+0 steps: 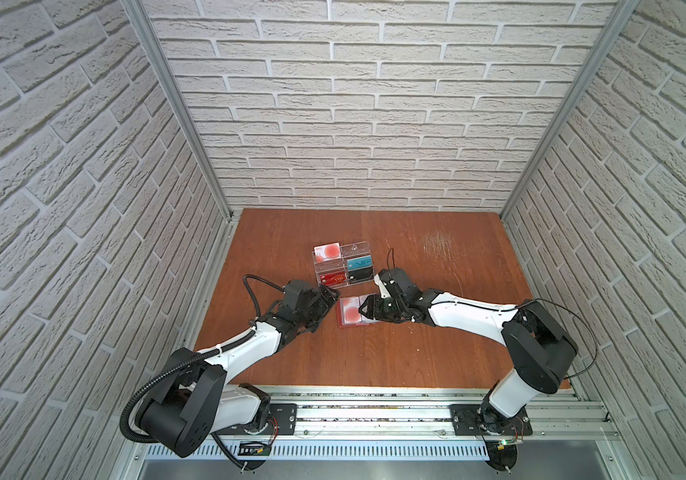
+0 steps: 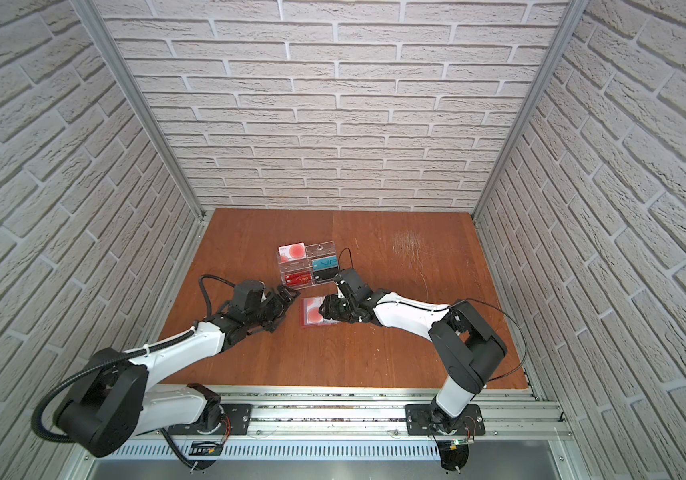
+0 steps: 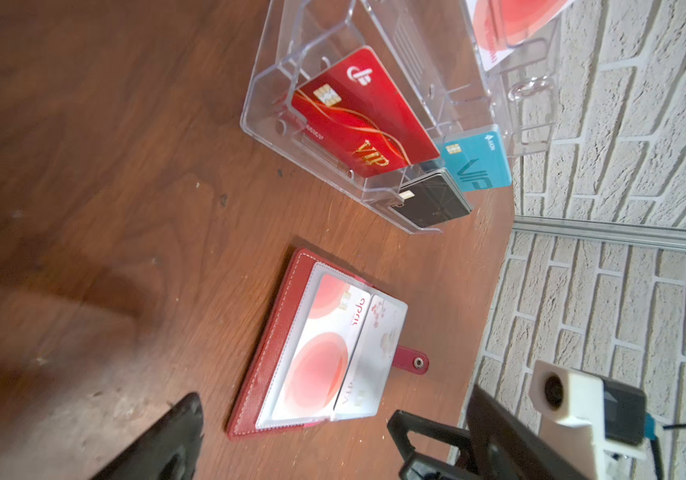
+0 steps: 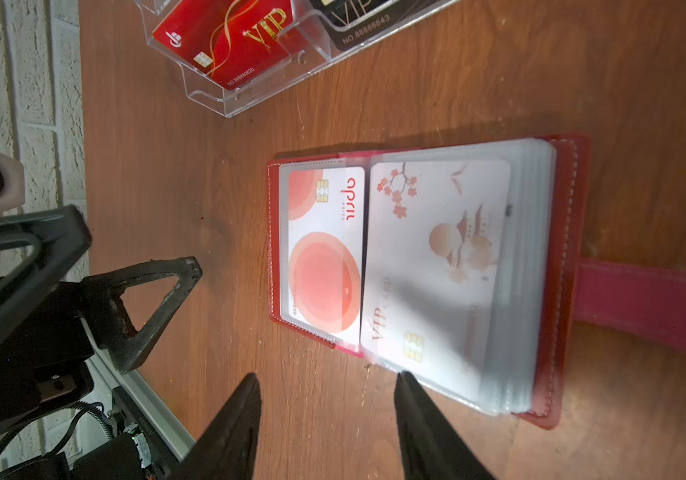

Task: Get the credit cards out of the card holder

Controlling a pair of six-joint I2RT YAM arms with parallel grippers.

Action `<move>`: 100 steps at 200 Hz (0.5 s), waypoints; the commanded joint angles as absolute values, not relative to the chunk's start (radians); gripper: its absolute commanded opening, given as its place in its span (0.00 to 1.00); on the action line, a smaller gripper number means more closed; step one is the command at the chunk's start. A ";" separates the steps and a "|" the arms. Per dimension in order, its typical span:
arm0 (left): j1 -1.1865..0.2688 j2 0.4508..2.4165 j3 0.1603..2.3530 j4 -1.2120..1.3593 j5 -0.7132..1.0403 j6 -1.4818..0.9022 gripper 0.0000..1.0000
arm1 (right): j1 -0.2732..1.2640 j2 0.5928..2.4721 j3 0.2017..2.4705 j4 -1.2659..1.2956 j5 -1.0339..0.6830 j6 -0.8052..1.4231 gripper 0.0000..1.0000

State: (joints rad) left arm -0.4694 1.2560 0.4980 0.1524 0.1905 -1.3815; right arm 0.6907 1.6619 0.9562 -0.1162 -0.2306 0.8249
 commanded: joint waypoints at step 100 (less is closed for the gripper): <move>-0.517 1.466 0.656 0.283 0.227 -1.418 0.98 | 0.663 1.750 0.955 0.036 -0.303 0.850 0.55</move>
State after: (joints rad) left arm -0.5003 1.4197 0.6182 0.2111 0.2253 -1.4105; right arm 0.6762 1.7363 0.9565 -0.0334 -0.2783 0.8360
